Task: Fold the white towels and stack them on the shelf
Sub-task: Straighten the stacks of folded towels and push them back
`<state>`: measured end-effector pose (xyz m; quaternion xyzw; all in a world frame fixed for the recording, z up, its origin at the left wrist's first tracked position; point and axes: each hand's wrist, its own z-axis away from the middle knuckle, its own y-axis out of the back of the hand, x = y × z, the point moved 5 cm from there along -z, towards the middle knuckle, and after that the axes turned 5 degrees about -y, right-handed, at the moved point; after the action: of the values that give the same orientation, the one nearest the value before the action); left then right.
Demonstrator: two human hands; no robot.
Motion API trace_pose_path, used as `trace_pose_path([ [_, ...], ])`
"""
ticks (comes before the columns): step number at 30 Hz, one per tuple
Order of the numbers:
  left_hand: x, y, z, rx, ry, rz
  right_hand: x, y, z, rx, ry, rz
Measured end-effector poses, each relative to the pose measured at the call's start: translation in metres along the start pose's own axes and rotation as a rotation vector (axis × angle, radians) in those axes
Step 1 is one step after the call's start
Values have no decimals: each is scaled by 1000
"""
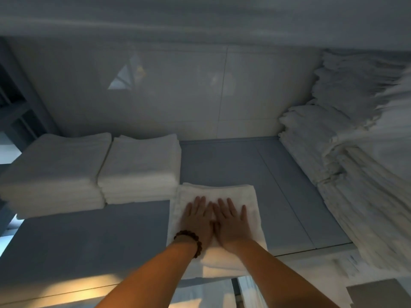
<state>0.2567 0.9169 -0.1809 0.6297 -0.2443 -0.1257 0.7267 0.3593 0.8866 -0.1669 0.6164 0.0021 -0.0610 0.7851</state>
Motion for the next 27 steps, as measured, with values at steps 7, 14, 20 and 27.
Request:
trace_pose_path([
  [7,-45,-7,12,11,129,2,63,-12,1,-3,-285,-83],
  [14,-39,7,22,-41,123,-56,71,-6,7,-77,-252,-175],
  [20,-20,-2,67,-143,-182,-84,85,-6,34,-28,-255,-445],
  [27,-34,1,90,-66,-175,-161,82,-3,44,-4,-342,-406],
])
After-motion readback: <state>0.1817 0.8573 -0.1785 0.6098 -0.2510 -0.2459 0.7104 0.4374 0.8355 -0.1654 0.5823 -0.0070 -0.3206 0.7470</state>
